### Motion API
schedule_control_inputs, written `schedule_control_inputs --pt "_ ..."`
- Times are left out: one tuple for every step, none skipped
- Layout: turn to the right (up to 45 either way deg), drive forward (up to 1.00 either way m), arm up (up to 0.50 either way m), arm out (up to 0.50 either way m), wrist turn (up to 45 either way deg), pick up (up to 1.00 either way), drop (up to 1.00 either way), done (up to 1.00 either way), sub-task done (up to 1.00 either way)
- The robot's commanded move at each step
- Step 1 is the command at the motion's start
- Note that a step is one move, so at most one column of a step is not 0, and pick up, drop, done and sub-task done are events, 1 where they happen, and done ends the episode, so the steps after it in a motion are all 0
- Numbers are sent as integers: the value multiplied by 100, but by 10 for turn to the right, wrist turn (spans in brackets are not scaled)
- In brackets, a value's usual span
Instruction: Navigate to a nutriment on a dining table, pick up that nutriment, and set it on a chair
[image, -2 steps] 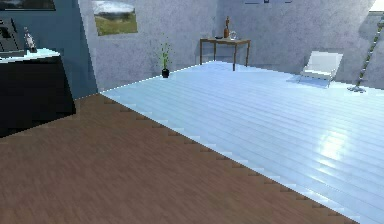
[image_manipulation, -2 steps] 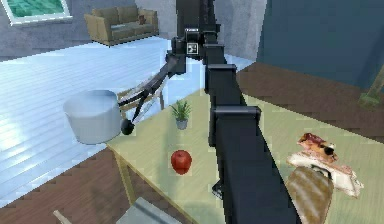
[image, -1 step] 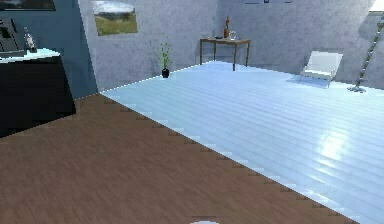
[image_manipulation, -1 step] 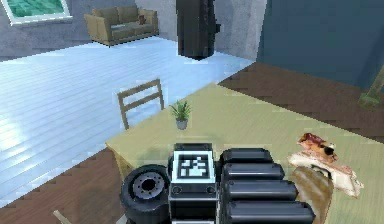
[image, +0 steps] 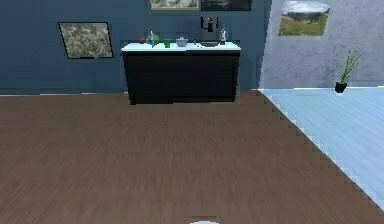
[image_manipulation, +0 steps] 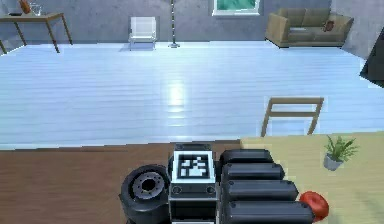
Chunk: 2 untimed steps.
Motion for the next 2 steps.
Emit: schedule_control_inputs --pt "-60 0 0 0 0 0 0 0 0" --pt "0 35 0 0 0 0 0 0 0"
